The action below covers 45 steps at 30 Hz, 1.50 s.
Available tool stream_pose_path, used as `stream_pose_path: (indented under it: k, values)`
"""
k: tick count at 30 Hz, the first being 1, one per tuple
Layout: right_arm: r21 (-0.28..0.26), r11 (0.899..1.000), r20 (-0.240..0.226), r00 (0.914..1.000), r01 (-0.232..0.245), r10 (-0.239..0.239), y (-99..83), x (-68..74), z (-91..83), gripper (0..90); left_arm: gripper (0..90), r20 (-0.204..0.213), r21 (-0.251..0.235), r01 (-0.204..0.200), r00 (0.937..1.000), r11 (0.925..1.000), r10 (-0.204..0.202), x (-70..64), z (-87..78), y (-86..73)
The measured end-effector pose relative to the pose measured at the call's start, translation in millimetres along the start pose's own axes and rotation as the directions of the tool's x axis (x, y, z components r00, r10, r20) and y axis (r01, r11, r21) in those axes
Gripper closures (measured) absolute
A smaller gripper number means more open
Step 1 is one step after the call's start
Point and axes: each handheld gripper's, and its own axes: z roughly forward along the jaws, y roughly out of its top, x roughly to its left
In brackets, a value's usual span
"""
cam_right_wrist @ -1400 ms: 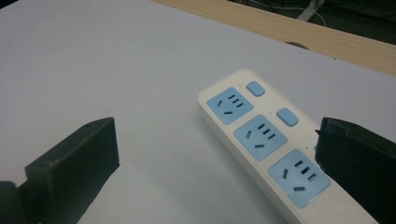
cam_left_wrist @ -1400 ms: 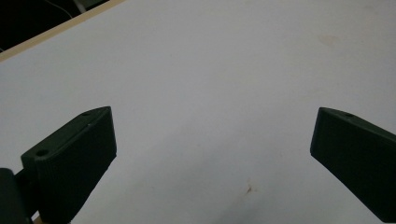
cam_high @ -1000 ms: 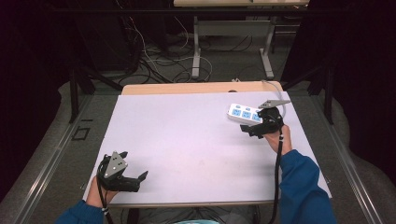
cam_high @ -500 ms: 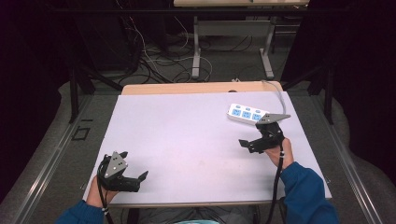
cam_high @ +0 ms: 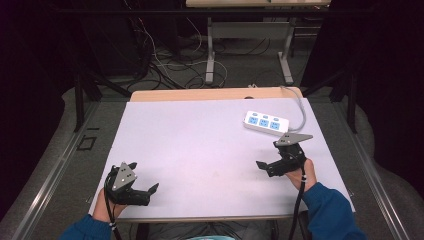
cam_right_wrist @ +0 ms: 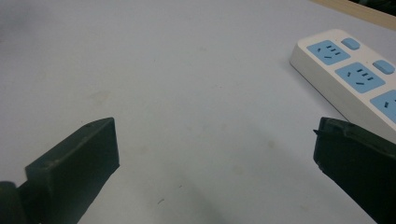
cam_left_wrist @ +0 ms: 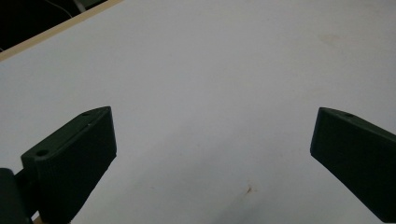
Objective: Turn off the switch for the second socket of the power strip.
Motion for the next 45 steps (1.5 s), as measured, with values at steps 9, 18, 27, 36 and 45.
stream_pose_path:
  k: [9, 18, 27, 36, 45]
  values:
    - [0.0, 1.0, -0.003, 0.9999, 0.011, -0.011, -8.4, 8.6, -5.8, 0.0, 0.3, 0.0, -0.001, 0.0, 1.0, 1.0, 0.0, 0.1, 0.1, -0.1]
    - [-0.006, 0.999, -0.002, 0.9995, 0.031, -0.031, -15.5, 17.6, -10.4, 0.0, 0.3, 0.0, 0.0, 0.002, 1.0, 1.0, -0.002, -0.1, 0.1, -0.1]
    - [0.015, 0.999, -0.004, 0.9988, 0.048, -0.048, -19.8, 24.4, -16.1, 0.0, 0.3, 0.001, 0.001, 0.001, 1.0, 1.0, -0.001, 0.0, 0.0, -0.2]
    - [0.012, 0.998, -0.008, 0.9983, 0.057, -0.057, -24.5, 32.2, -19.0, 0.0, 0.3, 0.001, 0.002, 0.001, 1.0, 1.0, -0.001, -0.2, 0.2, -0.2]
    - [0.021, 0.997, -0.012, 0.9974, 0.071, -0.071, -28.3, 37.4, -21.2, 0.0, 0.3, 0.004, 0.003, 0.001, 1.0, 1.0, -0.001, -0.5, 0.3, -0.2]
